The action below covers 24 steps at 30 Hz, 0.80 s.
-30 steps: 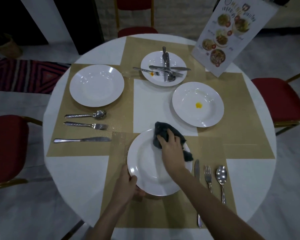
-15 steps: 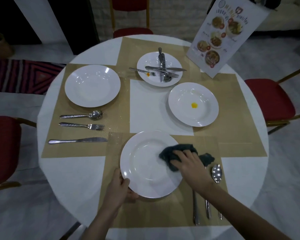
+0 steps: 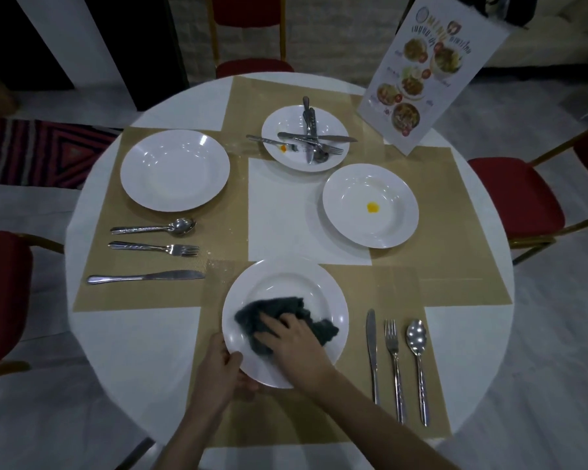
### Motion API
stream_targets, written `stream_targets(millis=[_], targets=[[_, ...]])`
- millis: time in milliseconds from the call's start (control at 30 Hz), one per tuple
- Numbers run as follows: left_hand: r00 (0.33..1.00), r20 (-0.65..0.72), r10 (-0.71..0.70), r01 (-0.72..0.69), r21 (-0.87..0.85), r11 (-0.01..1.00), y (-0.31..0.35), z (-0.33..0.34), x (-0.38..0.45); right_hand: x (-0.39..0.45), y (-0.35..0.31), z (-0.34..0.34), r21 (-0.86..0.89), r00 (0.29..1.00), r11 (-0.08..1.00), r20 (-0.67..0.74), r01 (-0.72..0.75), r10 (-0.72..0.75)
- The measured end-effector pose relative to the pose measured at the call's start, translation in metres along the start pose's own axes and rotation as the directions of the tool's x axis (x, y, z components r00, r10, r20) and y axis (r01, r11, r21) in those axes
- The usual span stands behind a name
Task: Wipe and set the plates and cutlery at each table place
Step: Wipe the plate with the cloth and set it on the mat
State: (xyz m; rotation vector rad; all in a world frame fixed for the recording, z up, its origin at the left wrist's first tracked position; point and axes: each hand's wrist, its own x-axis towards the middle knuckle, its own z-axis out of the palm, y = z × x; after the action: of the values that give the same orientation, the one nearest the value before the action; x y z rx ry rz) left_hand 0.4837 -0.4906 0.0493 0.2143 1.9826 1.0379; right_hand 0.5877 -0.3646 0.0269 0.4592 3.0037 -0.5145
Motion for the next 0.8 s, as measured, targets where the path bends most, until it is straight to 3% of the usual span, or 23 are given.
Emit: stream_targets(millis=[100,167,333,400,467,533,700,800], targets=[[1.0,0.006,0.016,-0.016,-0.019,1.0,-0.003,-0.008,-0.005,-0.034,0.023,-0.01,-0.049,0.984,0.986,0.088,0.157,-0.152],[0.999,0.038,-0.002,0.004,-0.051,0.999,-0.004,-0.011,-0.011,-0.056,0.045,-0.017,-0.161,0.989,0.976,0.047,0.148,-0.142],[0.998,0.069,0.008,-0.003,-0.065,0.998,-0.004,-0.01,-0.018,-0.06,0.064,-0.029,-0.237,0.971,0.942,-0.084,-0.239,0.225],[0.998,0.068,0.005,0.001,-0.088,0.996,0.0,-0.007,-0.023,-0.038,0.057,-0.025,-0.158,0.93,0.919,-0.132,-0.361,0.343],[0.999,0.052,0.009,-0.003,-0.108,0.994,0.005,-0.004,-0.027,-0.012,0.039,-0.02,0.035,0.886,0.896,-0.14,-0.443,0.443],[0.999,0.033,0.028,-0.025,-0.09,0.996,0.009,-0.002,-0.026,0.011,0.015,-0.012,0.223,0.867,0.854,-0.066,-0.47,0.494],[1.0,0.031,0.005,0.0,-0.157,0.988,0.015,-0.004,-0.021,0.026,-0.024,-0.007,0.16,0.955,0.945,-0.029,-0.285,0.294],[0.998,0.038,-0.049,0.058,-0.274,0.96,0.014,-0.007,-0.022,0.005,-0.016,-0.025,0.235,0.992,0.965,0.077,-0.117,0.102]])
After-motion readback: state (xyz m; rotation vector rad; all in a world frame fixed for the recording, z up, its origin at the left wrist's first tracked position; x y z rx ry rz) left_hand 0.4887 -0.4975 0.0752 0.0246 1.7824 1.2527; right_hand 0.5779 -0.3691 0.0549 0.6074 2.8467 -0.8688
